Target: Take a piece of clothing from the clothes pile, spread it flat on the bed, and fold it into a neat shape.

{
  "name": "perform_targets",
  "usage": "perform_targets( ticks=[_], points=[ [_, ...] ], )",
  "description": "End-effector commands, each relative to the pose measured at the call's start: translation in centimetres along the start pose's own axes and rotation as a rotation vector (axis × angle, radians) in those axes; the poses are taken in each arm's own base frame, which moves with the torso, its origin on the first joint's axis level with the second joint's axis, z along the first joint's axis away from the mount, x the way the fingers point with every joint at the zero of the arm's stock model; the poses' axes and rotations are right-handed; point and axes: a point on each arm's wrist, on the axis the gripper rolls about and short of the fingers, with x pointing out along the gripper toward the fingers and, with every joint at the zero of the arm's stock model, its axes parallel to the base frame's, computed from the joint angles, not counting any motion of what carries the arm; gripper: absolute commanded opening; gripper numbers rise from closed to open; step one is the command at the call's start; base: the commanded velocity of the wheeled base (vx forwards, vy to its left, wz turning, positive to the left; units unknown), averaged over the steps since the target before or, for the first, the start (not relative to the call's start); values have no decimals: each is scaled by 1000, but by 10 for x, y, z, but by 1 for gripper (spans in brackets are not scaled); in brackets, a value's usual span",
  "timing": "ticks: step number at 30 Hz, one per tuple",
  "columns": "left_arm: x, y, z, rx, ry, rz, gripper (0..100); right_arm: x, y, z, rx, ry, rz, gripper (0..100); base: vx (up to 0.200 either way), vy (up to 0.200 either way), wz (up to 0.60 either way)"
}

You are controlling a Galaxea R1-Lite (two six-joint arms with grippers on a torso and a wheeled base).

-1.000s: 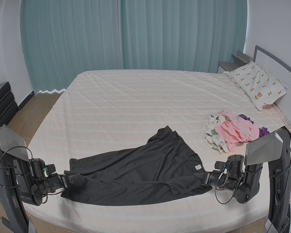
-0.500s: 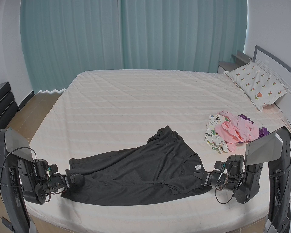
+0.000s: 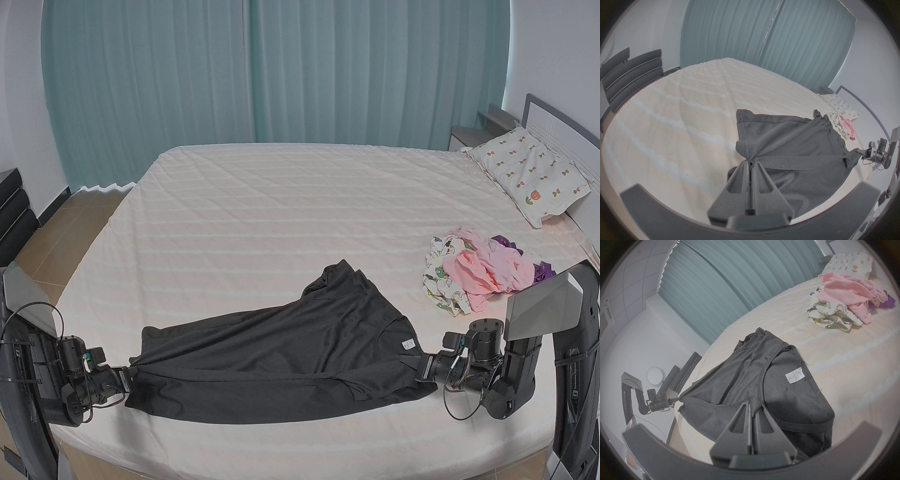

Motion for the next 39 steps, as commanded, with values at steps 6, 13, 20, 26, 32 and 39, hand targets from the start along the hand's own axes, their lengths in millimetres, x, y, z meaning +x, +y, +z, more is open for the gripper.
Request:
perform_targets(
  ticks=[6,13,20,26,32,39],
  points=[
    [-21,0,0,8,-4,20,0,0,1,0,3,-1,3,0,0,0,0],
    [-12,3,6,20,-35,29,0,0,2,0,-3,-10,10,0,0,0,0],
    [-9,3,1,10,-12,21,100,-1,2,0,-2,-10,8,0,0,0,0],
    [-11,-1,30,-94,-136,-14,100,-2,2,-1,0,-4,7,0,0,0,0],
    [6,-4,78,-186,-175,-24,100,-1,4,-2,-2,-2,12,0,0,0,0],
    [66,3,88,-193,-99,49,100,1,11,-8,-12,20,26,0,0,0,0]
  ],
)
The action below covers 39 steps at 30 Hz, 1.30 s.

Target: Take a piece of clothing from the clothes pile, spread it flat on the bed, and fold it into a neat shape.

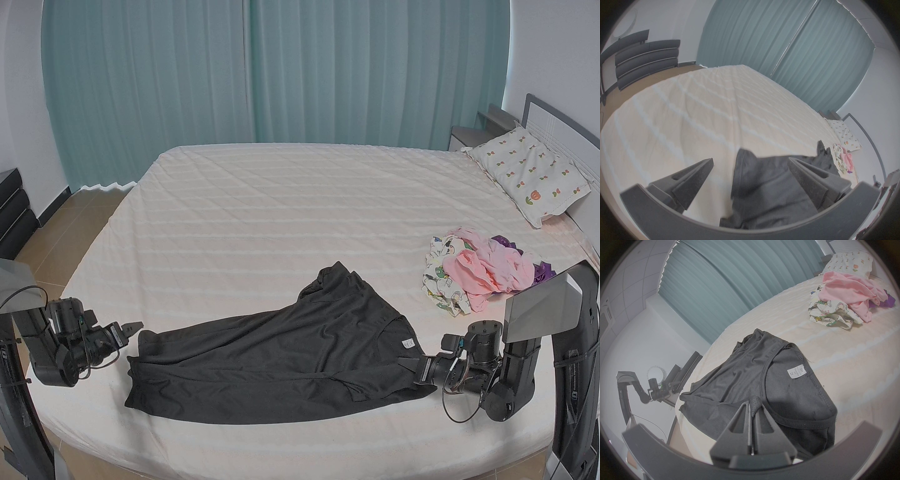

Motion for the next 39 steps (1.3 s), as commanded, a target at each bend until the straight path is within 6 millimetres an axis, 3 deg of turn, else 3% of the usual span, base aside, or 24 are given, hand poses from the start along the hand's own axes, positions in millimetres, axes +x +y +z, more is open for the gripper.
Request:
perform_targets(
  ticks=[1,10,19,20,33,39],
  points=[
    [52,-7,16,27,-10,22,100,2,8,-4,-12,11,20,0,0,0,0],
    [76,-10,0,98,76,38,100,1,9,-6,-12,18,19,0,0,0,0],
    [79,-7,-6,128,86,56,100,1,8,-6,-11,18,16,0,0,0,0],
    [80,-7,-4,130,79,59,0,1,8,-6,-11,18,16,0,0,0,0],
    [96,-12,34,163,-88,138,0,1,7,-5,-10,13,14,0,0,0,0],
    [94,-11,30,152,-46,155,0,1,7,-5,-10,14,13,0,0,0,0]
  ],
)
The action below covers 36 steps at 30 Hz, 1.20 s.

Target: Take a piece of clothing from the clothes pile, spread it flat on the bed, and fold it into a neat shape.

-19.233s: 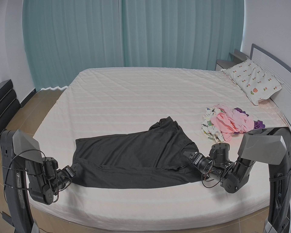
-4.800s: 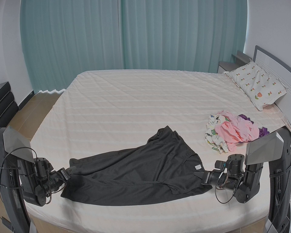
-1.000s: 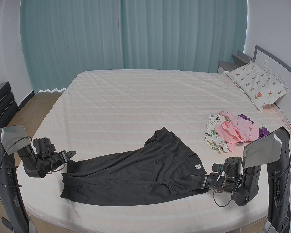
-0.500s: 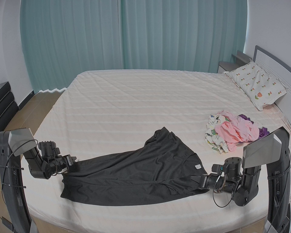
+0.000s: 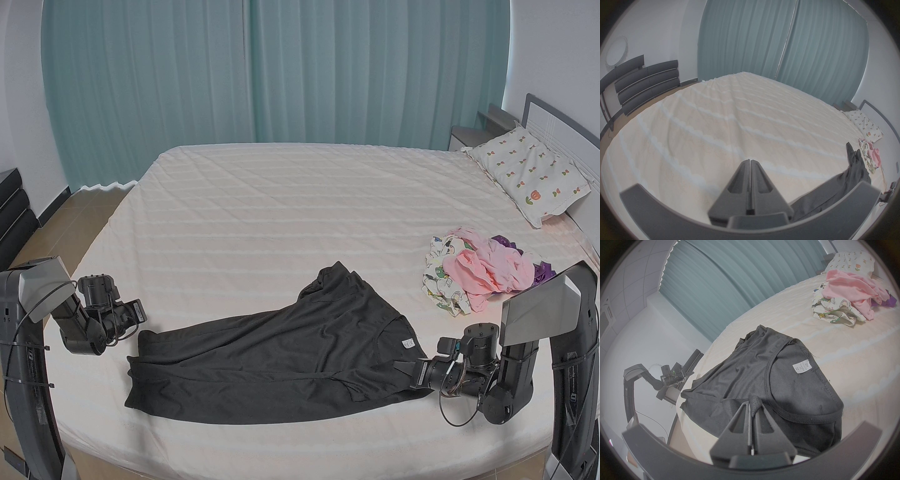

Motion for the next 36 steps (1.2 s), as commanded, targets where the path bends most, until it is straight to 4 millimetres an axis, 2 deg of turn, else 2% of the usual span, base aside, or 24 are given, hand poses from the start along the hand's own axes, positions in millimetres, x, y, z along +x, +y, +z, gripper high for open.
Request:
perform_targets(
  ticks=[1,4,5,9,18,25,26,30,36],
  points=[
    [-3,1,-5,-12,58,9,0,-1,1,0,-2,-4,3,0,0,0,0],
    [-7,0,0,-31,73,-10,0,0,0,-1,-1,-2,2,0,0,0,0],
    [-8,-1,1,-44,75,-28,100,0,0,-1,-2,-1,3,0,0,0,0],
    [-13,-3,-3,-89,130,-114,100,1,1,-4,-4,7,0,0,0,0,0],
    [-10,0,-17,-99,216,-141,100,2,0,-5,-2,11,0,0,0,0,0],
    [-9,0,-17,-100,214,-150,100,2,0,-6,-1,14,-2,0,0,0,0],
    [-9,0,-17,-100,214,-150,0,2,0,-6,-1,14,-2,0,0,0,0],
    [-12,2,-22,-83,241,-140,0,3,-2,-7,1,18,-6,0,0,0,0],
    [-17,16,-25,-5,273,-105,0,3,-2,-7,1,18,-6,0,0,0,0]
  ],
)
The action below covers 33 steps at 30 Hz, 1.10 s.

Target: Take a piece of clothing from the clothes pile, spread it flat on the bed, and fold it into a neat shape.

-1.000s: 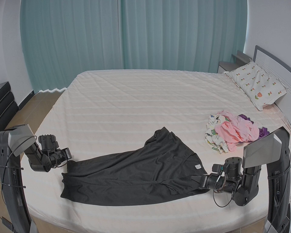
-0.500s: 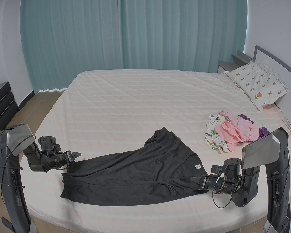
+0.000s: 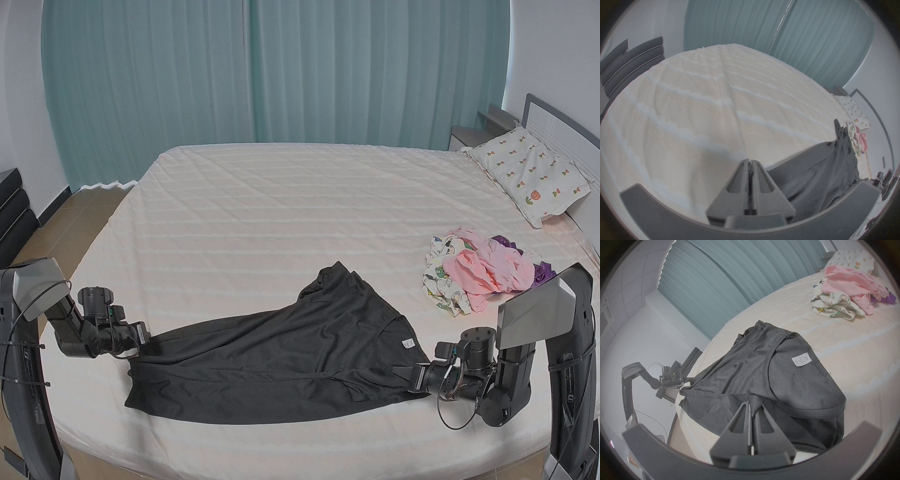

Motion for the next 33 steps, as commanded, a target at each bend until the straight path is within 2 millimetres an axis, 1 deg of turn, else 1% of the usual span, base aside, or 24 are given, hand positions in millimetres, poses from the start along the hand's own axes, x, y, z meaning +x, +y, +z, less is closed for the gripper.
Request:
perform_targets(
  ticks=[1,5,8,10,11,13,16,17,18,23,24,25,28,31,32,33],
  points=[
    [-6,7,4,-1,-12,21,0,1,0,0,-2,-4,3,0,0,0,0],
    [-10,5,18,9,-68,52,0,0,0,-1,-1,-3,2,0,0,0,0],
    [-7,3,35,5,-132,100,0,0,0,-1,-1,-3,2,0,0,0,0],
    [-7,2,38,-1,-144,108,0,0,0,-1,-1,-3,2,0,0,0,0],
    [-5,-3,48,-31,-187,122,0,0,0,-1,-1,-3,2,0,0,0,0],
    [-3,-7,52,-41,-199,113,0,0,-1,-1,-1,-2,1,0,0,0,0],
    [5,-16,63,-33,-238,89,0,1,0,-2,-1,1,2,0,0,0,0],
    [5,-16,63,-33,-239,88,0,1,0,-2,-1,1,2,0,0,0,0],
    [15,-18,63,-29,-239,81,0,1,-1,-2,-2,2,1,0,0,0,0],
    [38,-22,66,-40,-275,123,0,1,-1,-3,0,4,0,0,0,0,0],
    [38,-22,66,-40,-275,123,0,1,-1,-3,0,4,0,0,0,0,0],
    [44,-20,67,-43,-284,141,0,1,-1,-3,0,4,0,0,0,0,0],
    [50,-19,68,-45,-292,150,0,1,-1,-3,0,5,1,0,0,0,0],
    [51,-18,68,-45,-298,163,0,1,-1,-3,-2,5,1,0,0,0,0],
    [52,-18,67,-46,-298,166,100,1,-1,-3,-2,5,1,0,0,0,0],
    [51,-19,68,-49,-302,166,100,1,-1,-3,-2,5,1,0,0,0,0]
  ],
)
